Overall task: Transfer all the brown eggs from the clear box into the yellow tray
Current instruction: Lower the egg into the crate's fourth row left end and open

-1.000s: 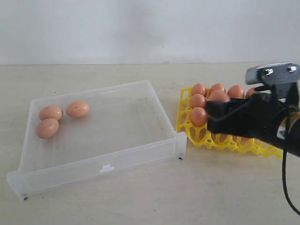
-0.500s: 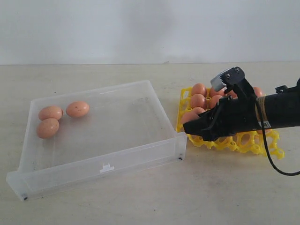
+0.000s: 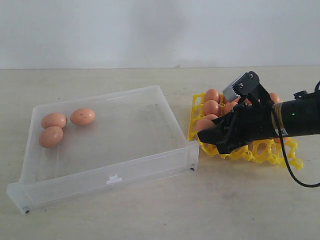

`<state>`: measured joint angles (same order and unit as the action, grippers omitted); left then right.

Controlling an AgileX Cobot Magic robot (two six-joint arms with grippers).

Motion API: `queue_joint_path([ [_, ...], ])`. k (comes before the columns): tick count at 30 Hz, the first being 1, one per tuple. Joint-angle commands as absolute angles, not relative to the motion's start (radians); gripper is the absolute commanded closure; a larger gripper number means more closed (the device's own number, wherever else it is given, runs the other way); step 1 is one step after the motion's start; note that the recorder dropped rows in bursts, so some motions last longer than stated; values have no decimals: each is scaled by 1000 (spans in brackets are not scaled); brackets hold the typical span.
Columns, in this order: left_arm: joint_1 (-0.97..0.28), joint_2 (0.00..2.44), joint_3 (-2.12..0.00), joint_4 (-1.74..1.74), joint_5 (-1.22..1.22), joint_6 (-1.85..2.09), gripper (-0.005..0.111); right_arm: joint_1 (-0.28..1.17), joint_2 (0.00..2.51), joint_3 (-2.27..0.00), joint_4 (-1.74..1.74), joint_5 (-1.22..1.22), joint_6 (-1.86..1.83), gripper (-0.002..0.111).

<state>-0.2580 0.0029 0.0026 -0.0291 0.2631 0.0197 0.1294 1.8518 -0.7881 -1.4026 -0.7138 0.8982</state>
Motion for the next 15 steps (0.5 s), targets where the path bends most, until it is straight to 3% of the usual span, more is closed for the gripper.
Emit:
queue_joint_path([
  [1,-258,0,0,-37,255,20,111,123,1849,-795,-1377,-714,888,61],
  [3,-258,0,0,-37,255,20,111,123,1849,-795,-1372,-714,888,53],
  [9,-258,0,0,-37,255,20,111,123,1847,-795,-1372,-714,888,53],
  [12,-258,0,0,-37,255,20,111,123,1825,-799,-1312,-854,888,53],
  [15,-258,0,0,-37,255,20,111,146,1792,-830,-1176,-974,875,67],
])
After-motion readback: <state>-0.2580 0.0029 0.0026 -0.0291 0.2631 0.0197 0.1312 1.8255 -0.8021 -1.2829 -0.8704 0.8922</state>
